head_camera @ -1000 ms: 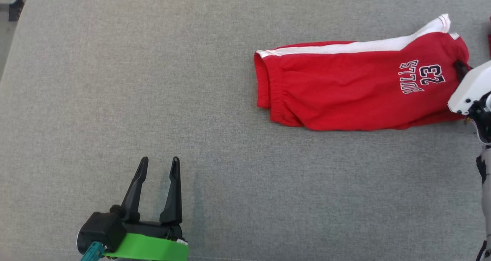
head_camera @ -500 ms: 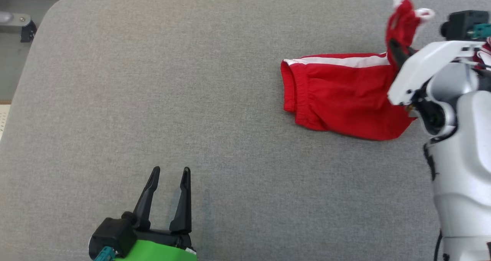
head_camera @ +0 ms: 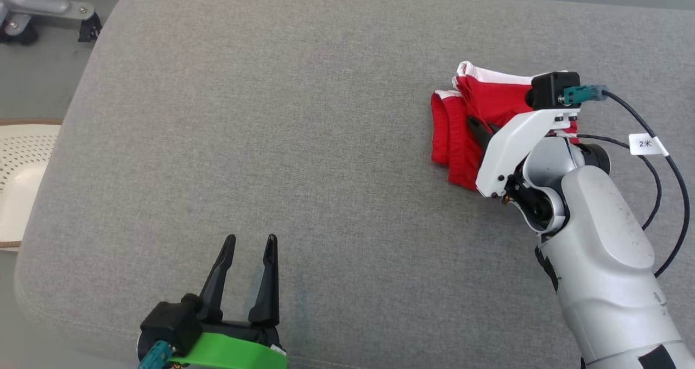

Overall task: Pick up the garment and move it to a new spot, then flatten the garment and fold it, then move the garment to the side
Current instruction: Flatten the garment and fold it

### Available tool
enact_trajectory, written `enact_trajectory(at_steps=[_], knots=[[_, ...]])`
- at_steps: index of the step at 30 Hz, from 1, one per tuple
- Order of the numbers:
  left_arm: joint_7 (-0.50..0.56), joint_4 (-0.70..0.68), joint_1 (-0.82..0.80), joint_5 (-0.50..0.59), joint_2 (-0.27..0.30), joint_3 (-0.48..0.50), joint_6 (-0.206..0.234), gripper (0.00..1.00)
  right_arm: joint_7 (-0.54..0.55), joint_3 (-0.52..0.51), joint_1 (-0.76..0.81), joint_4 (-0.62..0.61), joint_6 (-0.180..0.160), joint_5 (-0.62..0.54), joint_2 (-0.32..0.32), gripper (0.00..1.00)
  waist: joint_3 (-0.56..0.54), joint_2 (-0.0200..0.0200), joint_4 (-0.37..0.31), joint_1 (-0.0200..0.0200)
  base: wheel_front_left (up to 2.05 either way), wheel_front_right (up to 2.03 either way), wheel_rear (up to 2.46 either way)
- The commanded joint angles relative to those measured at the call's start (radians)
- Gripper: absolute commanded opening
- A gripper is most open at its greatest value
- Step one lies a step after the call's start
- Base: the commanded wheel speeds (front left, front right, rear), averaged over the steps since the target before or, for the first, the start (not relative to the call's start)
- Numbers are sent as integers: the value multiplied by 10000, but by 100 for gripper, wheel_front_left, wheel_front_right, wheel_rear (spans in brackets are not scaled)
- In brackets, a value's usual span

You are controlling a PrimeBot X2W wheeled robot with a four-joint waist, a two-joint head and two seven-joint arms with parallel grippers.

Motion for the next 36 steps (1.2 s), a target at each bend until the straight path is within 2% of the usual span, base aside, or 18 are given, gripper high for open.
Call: enact_trajectory(at_steps=[1,6,7,8,9,16,20,25,29,32,33,35,36], knots=[[-29,8,71,-10,1,-14,75,100,-121,109,-125,115,-3,180,-8,0,-70,-1,67,0,0,0,0],[-29,60,97,-53,1,-116,118,100,-591,674,-473,939,-3,629,-7,0,-144,-1,84,0,0,0,0],[-29,76,78,-58,1,-135,116,100,-705,768,-550,1057,-1,736,-8,10,-156,-1,85,0,0,0,0],[-29,96,49,-64,1,-156,122,100,-866,931,-632,1173,-3,871,-3,52,-174,-1,86,0,0,0,0],[-29,112,36,-67,1,-167,139,100,-955,1073,-651,1262,-1,1029,-1,100,-195,-1,81,0,0,0,0],[-29,215,289,136,3,50,173,100,-1799,2439,-264,949,-3,2454,-13,100,-565,-1,-232,0,0,0,0],[-29,167,476,236,3,298,222,100,-2622,2862,294,223,-3,2143,-9,100,-880,-1,-545,0,0,0,0],[-29,55,786,338,5,487,229,100,-3756,2370,1213,-426,-7,927,-588,100,-1217,-1,-871,0,0,0,0],[-29,4,1008,413,4,568,190,100,-4016,1467,1770,-690,-3,319,-1067,100,-1379,-1,-977,0,0,0,0],[-29,-28,1049,446,4,578,168,100,-3844,889,1918,-787,-3,30,-1362,75,-1357,-1,-954,0,0,0,0],[-29,-52,1019,442,4,578,170,100,-3734,731,1884,-839,-3,-23,-1471,53,-1296,-1,-922,0,0,0,0],[-29,-89,930,430,4,567,137,100,-3516,347,1744,-840,-3,-130,-1746,27,-1141,-1,-844,0,0,0,0],[-28,-94,888,410,4,559,132,100,-3394,253,1670,-812,-3,-160,-1866,0,-1053,-1,-799,0,0,0,0]])
